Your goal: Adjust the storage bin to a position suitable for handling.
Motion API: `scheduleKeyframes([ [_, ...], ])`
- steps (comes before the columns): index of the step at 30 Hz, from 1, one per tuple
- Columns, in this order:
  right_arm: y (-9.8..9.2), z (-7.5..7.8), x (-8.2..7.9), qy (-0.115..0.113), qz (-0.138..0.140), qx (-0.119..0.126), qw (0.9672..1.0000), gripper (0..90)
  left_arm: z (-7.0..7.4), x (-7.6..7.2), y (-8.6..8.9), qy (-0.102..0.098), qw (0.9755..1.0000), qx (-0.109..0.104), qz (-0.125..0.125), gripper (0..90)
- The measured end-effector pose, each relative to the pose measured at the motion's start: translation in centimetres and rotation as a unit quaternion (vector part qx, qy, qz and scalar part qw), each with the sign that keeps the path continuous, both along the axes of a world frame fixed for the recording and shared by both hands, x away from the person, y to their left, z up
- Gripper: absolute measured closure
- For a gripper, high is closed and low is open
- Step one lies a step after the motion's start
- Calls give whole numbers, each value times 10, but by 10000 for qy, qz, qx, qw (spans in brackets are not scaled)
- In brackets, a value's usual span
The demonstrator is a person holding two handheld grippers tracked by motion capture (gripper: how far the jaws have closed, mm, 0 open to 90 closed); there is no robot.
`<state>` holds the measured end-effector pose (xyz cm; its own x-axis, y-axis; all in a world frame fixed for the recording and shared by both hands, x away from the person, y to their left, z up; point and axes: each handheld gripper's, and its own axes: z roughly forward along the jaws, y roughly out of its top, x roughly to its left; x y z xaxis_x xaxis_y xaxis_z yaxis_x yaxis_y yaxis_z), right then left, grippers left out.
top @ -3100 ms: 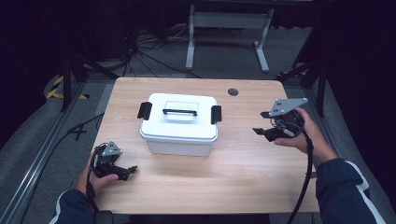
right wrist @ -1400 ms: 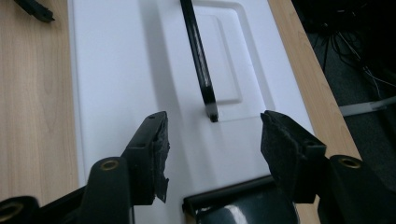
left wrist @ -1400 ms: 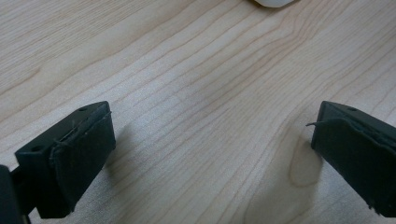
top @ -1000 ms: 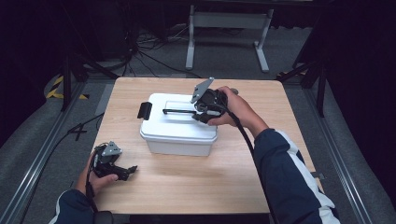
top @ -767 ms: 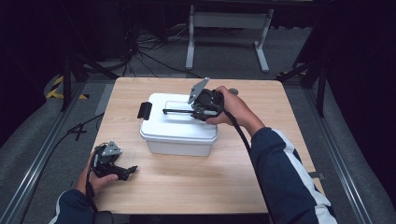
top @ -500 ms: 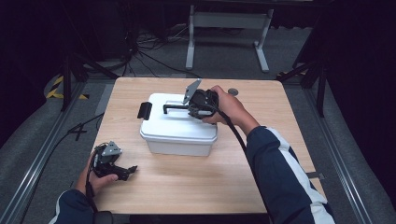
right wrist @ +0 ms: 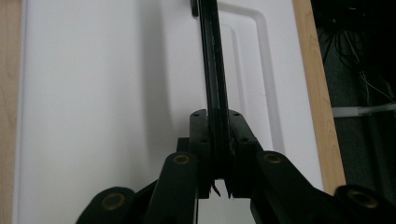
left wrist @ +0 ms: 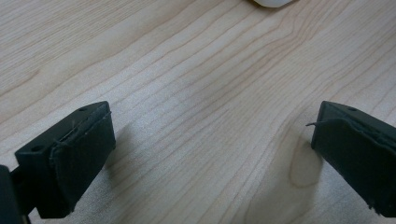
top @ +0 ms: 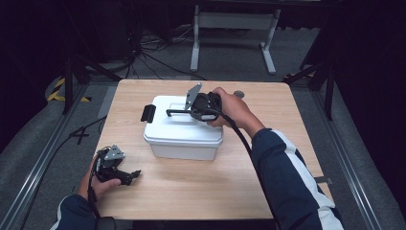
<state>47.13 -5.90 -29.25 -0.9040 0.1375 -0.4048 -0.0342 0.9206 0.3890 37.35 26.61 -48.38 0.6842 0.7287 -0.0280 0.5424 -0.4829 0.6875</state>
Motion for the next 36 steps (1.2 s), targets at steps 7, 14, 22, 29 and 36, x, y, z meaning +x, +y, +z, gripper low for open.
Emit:
scheduleKeyframes([
  [7, -1, 4, -2, -127, -5, 85, 9999, 840, 0, 0, 0, 1, 10000, 1, 0, 1],
  [14, -5, 13, -5, -257, 35, 183, 9995, 843, 0, 0, 0, 5, 10000, -1, 0, 0],
  [22, -14, 20, -7, -369, 0, 250, 9990, 845, 0, 0, 0, 3, 10000, 0, 0, 1],
  [29, -33, 31, -15, -442, -67, 472, 9979, 846, 0, 0, 0, 14, 10000, 15, -7, 1],
  [36, -61, 37, -20, -518, -272, 570, 9967, 846, 0, 0, 0, 14, 10000, 14, -4, 1],
])
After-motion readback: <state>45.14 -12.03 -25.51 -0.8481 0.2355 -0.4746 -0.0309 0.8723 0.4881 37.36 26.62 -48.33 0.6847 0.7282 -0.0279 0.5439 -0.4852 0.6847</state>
